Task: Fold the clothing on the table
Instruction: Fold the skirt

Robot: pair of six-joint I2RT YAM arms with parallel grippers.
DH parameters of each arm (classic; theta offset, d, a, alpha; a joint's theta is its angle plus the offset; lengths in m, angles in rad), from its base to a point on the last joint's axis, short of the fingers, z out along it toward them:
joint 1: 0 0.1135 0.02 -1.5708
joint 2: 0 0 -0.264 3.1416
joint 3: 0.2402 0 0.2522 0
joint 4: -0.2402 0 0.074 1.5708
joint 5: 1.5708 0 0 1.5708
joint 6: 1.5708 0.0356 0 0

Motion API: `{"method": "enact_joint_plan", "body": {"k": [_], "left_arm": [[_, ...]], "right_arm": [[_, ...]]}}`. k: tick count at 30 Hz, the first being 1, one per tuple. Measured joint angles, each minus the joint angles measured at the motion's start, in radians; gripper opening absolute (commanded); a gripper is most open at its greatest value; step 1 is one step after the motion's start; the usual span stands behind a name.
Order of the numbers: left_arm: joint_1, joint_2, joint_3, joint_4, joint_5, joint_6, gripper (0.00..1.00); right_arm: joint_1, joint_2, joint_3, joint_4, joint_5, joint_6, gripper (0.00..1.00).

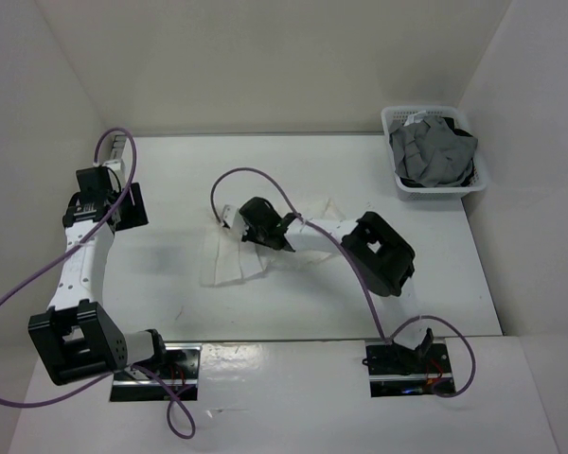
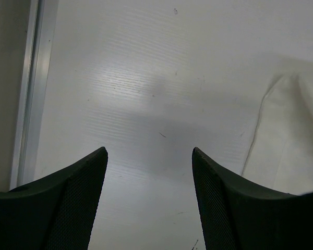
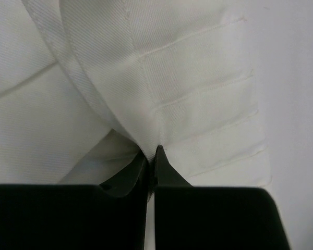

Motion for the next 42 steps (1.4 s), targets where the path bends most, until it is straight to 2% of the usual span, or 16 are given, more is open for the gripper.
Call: {"method": "enact_joint_plan", "body": {"k": [5,6,8,12,26,31,38,42], "left_arm": [[0.000,-0.007,0.000,0.000,0.016,0.000,0.73],[0.000,-0.008,0.000,0.000,0.019,0.001,0.73],[0.000,-0.009,0.000,0.000,0.023,0.001,0.73],[0.000,-0.010,0.000,0.000,0.031,0.001,0.73],[0.001,-0.010,0.000,0.000,0.063,0.004,0.73],[0.001,-0.010,0.000,0.000,0.075,0.006,0.73],[0.001,-0.010,0.000,0.000,0.080,0.007,0.73],[0.001,-0.010,0.000,0.000,0.087,0.007,0.73]], "right_arm": [[-0.120,0.097,0.106,0.047,0.087,0.004,0.00],[-0.142,0.118,0.135,0.051,0.098,0.004,0.10],[-0.174,0.149,0.179,0.052,0.113,0.011,0.21],[-0.217,0.191,0.248,0.044,0.133,0.023,0.28],[-0.219,0.190,0.250,0.035,0.137,0.029,0.28],[-0.220,0.179,0.249,0.034,0.137,0.031,0.35],[-0.230,0.129,0.237,0.027,0.137,0.031,0.35],[-0.242,0.115,0.237,0.027,0.137,0.031,0.31]]}}
